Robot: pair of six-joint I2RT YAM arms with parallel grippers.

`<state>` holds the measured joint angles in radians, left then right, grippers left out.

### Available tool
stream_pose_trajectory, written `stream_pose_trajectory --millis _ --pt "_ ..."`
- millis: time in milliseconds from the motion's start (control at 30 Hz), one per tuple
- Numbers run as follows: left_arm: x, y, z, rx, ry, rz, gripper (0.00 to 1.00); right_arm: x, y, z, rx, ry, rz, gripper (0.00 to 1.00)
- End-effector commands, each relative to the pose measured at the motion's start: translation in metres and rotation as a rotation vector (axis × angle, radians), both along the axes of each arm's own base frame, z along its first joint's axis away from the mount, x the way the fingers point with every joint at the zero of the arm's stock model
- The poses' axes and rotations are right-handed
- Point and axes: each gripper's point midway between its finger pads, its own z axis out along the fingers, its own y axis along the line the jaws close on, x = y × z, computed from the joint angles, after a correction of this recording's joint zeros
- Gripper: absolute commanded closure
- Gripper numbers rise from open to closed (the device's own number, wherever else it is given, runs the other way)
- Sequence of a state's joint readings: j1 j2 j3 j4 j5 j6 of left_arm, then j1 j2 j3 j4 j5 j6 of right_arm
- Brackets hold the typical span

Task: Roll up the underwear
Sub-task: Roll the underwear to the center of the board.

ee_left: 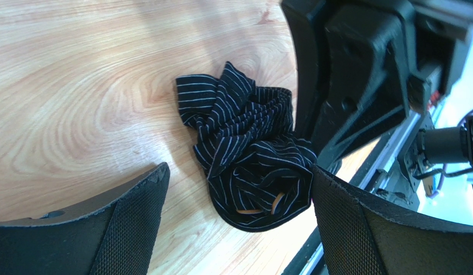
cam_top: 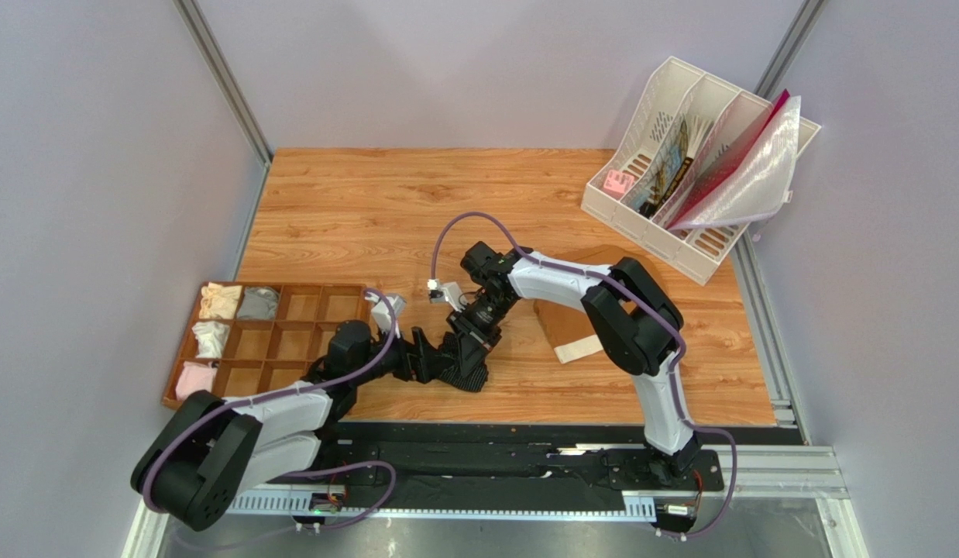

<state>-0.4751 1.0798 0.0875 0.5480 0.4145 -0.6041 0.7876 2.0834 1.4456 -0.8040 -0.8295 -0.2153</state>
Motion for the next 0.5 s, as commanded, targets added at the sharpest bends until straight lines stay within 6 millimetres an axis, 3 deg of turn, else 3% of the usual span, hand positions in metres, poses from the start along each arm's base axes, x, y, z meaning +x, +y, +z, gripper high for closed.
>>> stream_pose_trajectory --millis 0,267,467 --pt "0.002 -0.011 0.019 -0.077 -0.119 -0.064 0.06 0.023 -0.004 -0.022 -0.03 -0.061 -0.004 1.0" --pt "-0.002 -0.024 0.01 -0.096 -0.092 -0.124 0.05 0.025 -0.005 -0.033 -0.039 -0.018 -0.011 1.0" --pt "-0.01 -0.03 0.017 -0.149 -0.097 -0.161 0.04 0.026 -0.008 -0.035 -0.047 -0.012 -0.02 1.0"
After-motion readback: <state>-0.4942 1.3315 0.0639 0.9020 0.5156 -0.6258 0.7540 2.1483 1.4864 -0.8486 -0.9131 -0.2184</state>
